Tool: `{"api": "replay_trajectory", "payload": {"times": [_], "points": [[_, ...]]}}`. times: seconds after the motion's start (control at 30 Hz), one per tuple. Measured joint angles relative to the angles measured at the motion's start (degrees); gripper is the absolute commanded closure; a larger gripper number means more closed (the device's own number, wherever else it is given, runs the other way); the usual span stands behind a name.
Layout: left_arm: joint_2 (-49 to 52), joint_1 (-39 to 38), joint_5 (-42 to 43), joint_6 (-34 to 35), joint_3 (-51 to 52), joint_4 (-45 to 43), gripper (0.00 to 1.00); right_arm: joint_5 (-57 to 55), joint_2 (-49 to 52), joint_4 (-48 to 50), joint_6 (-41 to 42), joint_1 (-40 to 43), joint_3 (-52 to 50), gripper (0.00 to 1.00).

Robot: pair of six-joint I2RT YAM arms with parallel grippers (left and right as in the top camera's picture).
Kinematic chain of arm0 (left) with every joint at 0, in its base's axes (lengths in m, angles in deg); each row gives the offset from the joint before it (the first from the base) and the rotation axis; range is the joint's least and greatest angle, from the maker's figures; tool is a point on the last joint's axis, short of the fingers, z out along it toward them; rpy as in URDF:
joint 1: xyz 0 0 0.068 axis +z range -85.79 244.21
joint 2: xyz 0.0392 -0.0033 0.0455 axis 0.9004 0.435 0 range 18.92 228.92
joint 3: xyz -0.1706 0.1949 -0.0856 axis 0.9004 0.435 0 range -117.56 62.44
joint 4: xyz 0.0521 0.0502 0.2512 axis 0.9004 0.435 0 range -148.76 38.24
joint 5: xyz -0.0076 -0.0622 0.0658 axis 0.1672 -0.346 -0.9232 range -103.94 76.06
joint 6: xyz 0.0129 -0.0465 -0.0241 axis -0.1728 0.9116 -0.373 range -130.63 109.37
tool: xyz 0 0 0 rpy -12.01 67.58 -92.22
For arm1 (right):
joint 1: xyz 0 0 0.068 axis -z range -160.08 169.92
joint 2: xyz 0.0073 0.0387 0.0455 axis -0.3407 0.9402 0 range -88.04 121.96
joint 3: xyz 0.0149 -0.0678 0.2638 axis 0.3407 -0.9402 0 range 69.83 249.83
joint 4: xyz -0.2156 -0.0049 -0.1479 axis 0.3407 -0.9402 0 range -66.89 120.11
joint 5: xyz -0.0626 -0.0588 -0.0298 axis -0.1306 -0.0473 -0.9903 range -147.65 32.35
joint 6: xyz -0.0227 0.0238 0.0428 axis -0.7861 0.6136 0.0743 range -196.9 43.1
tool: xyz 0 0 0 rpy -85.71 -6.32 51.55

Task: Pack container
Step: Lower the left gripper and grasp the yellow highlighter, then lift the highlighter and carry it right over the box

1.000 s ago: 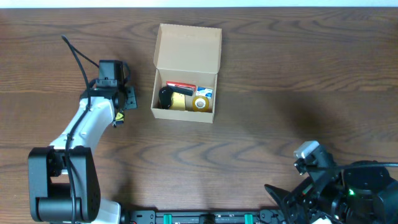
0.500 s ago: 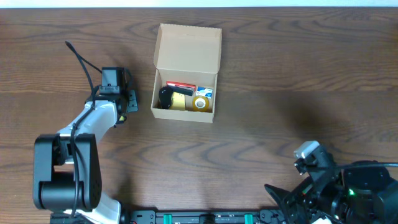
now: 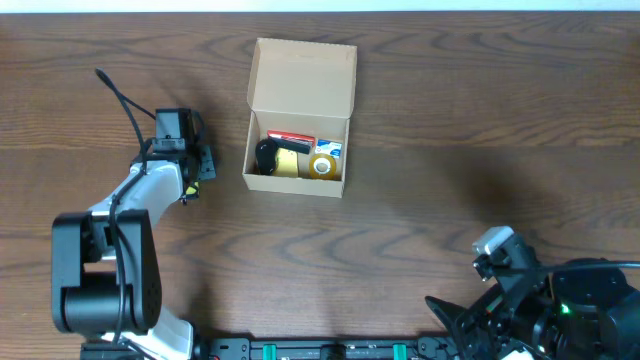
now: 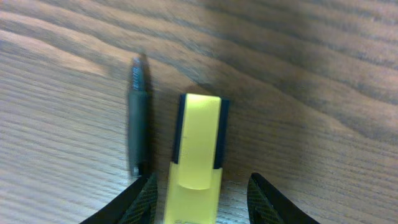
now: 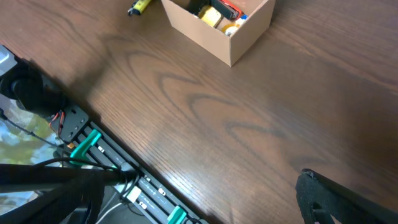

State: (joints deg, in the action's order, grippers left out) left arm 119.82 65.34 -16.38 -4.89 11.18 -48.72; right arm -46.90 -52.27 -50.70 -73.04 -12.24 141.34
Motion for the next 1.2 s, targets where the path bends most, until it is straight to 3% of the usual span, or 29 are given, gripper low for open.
{"api": "replay_trajectory", "payload": {"times": [0.2, 0.57, 0.87, 1.2], "points": [[0.9, 0.0, 1.2, 0.3, 0.0, -0.3, 0.57, 0.0, 0.0, 0.0, 0.0, 0.0, 0.0, 0.01], [0.9, 0.0, 1.2, 0.3, 0.0, -0.5, 0.94, 0.0, 0.0, 0.0, 0.0, 0.0, 0.0, 0.01], [0.9, 0.0, 1.7, -0.6, -4.8, 0.1, 0.94, 0.0, 0.0, 0.0, 0.0, 0.0, 0.0, 0.01], [-0.3, -5.9, 10.9, -19.1, -23.2, 2.1, 0.94, 0.0, 0.0, 0.0, 0.0, 0.0, 0.0, 0.01]]}}
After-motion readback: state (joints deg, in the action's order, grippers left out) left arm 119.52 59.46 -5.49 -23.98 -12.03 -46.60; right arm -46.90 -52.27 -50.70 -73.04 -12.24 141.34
